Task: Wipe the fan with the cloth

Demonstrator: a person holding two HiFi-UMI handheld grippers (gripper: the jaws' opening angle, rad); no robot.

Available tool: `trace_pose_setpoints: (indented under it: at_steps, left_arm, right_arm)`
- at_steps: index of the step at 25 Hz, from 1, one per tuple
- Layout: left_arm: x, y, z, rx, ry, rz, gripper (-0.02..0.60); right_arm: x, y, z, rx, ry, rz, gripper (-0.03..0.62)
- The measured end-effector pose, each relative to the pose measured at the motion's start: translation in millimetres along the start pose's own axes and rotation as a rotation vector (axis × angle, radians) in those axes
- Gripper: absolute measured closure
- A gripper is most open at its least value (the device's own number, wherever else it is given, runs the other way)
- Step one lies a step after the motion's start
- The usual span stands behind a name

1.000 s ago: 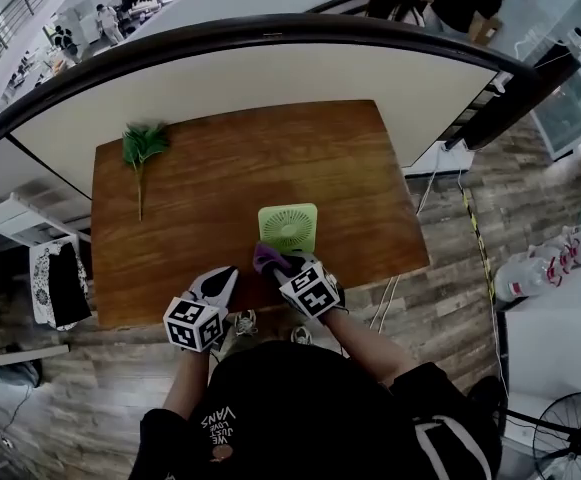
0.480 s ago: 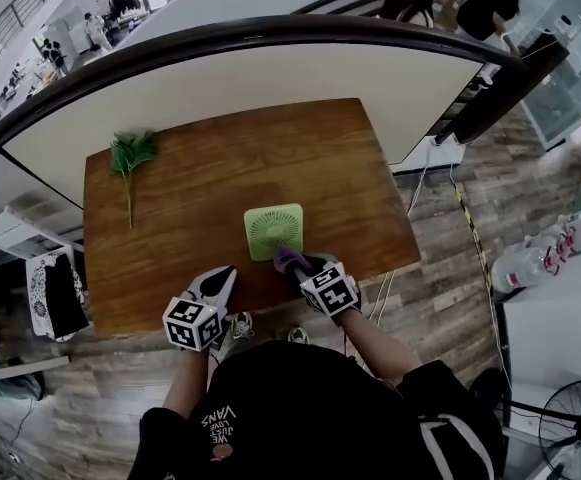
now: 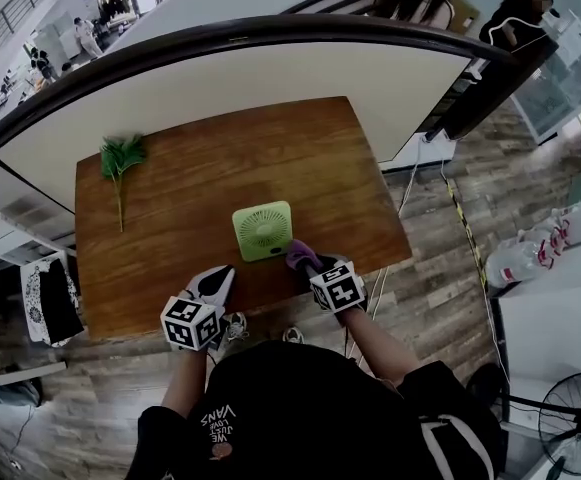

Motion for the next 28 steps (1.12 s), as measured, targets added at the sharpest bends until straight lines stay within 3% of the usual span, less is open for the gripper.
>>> trace_pose_setpoints:
  at_steps: [4,11,16,28]
  left_arm:
    - [2,-3,0,-0.011,-0.003,0.004,0.569]
    - [1,-7,3,-0.04,-0.014,0.031,0.57]
    - [-11,-13,11,-0.045,-0.022,0.096,0.57]
    - [-26,-29,44,-0.08,0.037,0.169,0.569]
  right_arm:
    - [-3,-9,3,0.014,0.044,0.026,0.497]
    - [-35,-36,-16,-0.014,0.085,0.19,0.497]
    - [-56,-57,-26,-0.033,0.109,0.296,0.497]
    - [-72,-104,-23,-0.072,0.165,0.453,0.497]
Point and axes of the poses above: the fingertips, and each gripper's own axes: y forward along the fingers, z to its right, x out of its underside, the point moved 6 cm from there along -y, backward along the fingers, and after that the axes turned 9 degrees about z, right-handed, at the moved point
